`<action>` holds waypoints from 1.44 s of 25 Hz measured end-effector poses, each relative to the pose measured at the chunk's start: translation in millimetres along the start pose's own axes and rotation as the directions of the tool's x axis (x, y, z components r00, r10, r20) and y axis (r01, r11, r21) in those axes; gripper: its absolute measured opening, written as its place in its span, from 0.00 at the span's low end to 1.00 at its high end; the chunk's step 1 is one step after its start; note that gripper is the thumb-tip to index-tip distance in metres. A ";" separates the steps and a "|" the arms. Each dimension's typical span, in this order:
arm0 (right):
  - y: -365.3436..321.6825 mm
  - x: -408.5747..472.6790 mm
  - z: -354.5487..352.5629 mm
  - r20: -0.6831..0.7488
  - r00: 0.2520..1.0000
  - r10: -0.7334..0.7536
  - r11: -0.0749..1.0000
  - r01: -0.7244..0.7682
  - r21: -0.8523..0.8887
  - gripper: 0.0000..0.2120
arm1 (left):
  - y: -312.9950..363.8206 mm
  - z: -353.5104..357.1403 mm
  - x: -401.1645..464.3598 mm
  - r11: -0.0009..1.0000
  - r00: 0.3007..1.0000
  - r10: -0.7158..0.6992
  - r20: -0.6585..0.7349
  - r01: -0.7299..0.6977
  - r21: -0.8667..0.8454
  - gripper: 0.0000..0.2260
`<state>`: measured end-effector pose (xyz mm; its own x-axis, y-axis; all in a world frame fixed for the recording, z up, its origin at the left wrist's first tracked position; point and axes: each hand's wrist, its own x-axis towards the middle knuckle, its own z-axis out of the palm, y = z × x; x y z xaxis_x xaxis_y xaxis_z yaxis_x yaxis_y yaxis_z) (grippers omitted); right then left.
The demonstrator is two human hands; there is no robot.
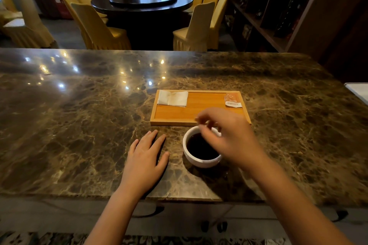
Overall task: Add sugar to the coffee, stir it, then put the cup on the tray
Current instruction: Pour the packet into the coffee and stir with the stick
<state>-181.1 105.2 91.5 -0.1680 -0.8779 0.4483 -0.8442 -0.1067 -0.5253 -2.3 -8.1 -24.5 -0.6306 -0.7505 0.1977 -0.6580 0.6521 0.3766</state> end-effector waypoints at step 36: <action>34.9 -59.2 -4.7 -0.094 0.977 0.189 0.879 -0.126 0.459 0.05 | 4.9 -3.6 0.1 1.000 1.000 -0.009 0.012 0.009 -0.013 0.23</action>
<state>-202.9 155.7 50.0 -0.3719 -0.8342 0.4072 -0.4874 -0.1979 -0.8505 -4.1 -5.3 -19.4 -0.6297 -0.7549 0.1836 -0.6583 0.6440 0.3897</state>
